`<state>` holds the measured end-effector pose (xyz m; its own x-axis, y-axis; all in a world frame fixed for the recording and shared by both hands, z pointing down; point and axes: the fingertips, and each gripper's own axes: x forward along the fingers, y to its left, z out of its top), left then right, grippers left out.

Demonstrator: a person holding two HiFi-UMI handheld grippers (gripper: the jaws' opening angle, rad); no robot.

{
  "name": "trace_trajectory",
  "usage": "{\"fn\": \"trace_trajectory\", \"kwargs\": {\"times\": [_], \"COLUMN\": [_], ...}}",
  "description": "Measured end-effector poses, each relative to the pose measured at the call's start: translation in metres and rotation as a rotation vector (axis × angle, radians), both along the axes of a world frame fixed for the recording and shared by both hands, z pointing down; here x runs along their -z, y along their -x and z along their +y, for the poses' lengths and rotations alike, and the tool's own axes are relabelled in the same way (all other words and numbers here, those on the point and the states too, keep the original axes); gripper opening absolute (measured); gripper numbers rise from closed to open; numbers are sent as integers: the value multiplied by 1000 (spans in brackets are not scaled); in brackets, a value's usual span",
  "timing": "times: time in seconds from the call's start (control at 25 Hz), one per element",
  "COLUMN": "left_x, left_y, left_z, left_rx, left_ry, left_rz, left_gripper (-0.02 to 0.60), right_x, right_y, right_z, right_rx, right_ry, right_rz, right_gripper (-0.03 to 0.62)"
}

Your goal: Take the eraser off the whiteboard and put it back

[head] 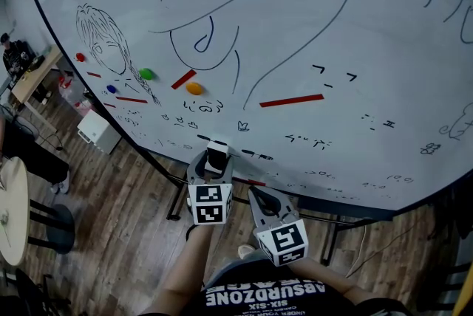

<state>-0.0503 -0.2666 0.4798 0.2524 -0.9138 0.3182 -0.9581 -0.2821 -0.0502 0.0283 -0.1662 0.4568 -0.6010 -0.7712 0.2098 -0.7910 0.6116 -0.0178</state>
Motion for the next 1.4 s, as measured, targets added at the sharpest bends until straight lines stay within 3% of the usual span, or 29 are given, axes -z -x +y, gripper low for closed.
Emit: {"fn": "trace_trajectory", "kwargs": {"times": [0.76, 1.4], "left_x": [33, 40], "left_y": [7, 24], "left_z": [44, 98], "left_rx": [-25, -44], "left_ry": [-65, -56], "left_rz": [54, 60], "left_gripper": [247, 247], "right_x": [7, 22], "right_y": [11, 26], "right_z": [22, 47], "right_rx": [20, 15], "right_ry": [-20, -44], "right_rz": [-11, -27], "right_gripper": [-2, -2]}}
